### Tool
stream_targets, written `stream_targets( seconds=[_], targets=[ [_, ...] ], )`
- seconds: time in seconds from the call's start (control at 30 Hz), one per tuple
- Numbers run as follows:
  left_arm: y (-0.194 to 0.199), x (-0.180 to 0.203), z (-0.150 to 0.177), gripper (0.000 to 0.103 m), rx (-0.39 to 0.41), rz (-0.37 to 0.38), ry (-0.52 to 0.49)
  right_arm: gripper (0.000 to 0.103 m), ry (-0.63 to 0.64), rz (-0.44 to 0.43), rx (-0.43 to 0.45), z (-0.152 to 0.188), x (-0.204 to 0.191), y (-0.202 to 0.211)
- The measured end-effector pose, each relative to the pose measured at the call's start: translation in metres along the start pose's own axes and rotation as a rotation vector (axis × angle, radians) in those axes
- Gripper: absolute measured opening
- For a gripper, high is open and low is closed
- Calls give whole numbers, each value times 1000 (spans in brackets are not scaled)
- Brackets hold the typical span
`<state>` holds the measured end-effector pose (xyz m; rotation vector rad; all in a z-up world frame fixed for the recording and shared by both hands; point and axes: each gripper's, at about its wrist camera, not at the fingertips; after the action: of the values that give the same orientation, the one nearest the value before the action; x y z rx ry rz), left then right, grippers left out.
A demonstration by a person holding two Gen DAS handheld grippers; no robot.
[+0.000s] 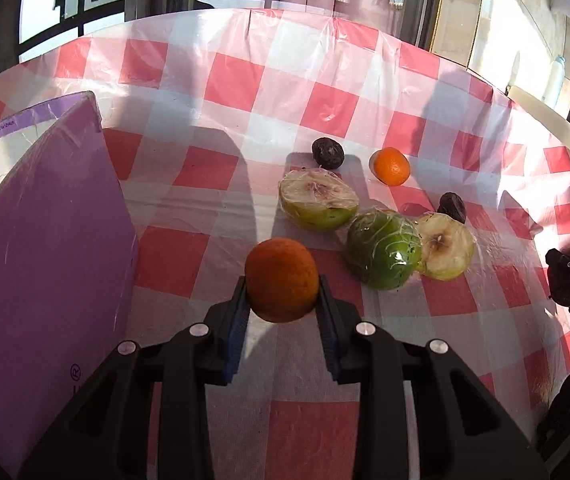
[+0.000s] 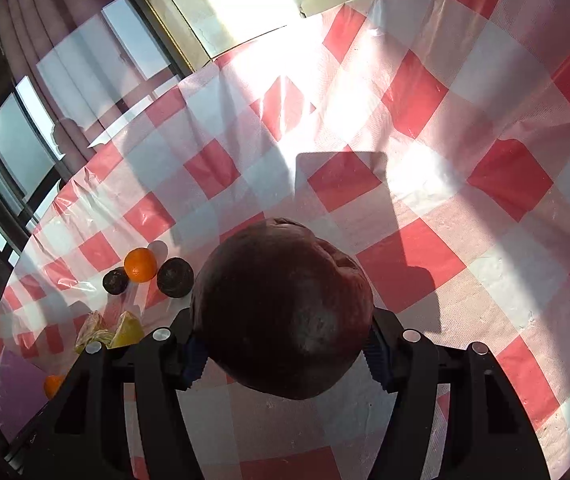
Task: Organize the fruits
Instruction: 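Carry the red apple and the orange over the white box with both tools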
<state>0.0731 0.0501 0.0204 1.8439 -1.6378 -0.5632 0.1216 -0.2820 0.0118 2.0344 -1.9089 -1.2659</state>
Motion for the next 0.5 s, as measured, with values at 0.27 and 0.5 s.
stream_targets(
  seconds=[0.27, 0.5],
  targets=[
    [48, 7, 45, 32, 12, 75, -111, 63, 43, -32, -2, 21, -15, 22],
    [115, 23, 73, 32, 121, 85, -175, 63, 84, -104, 33, 93, -42, 94]
  ],
)
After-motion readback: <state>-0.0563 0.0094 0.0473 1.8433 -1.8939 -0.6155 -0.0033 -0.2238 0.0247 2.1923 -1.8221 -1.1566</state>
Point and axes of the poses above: each gripper's, at about its wrist camera, not at the fingertips, and y roughly against the way its jaws point, x to its right, z to its underside, and after that the axes turned 4 degrees about -y, right-handed
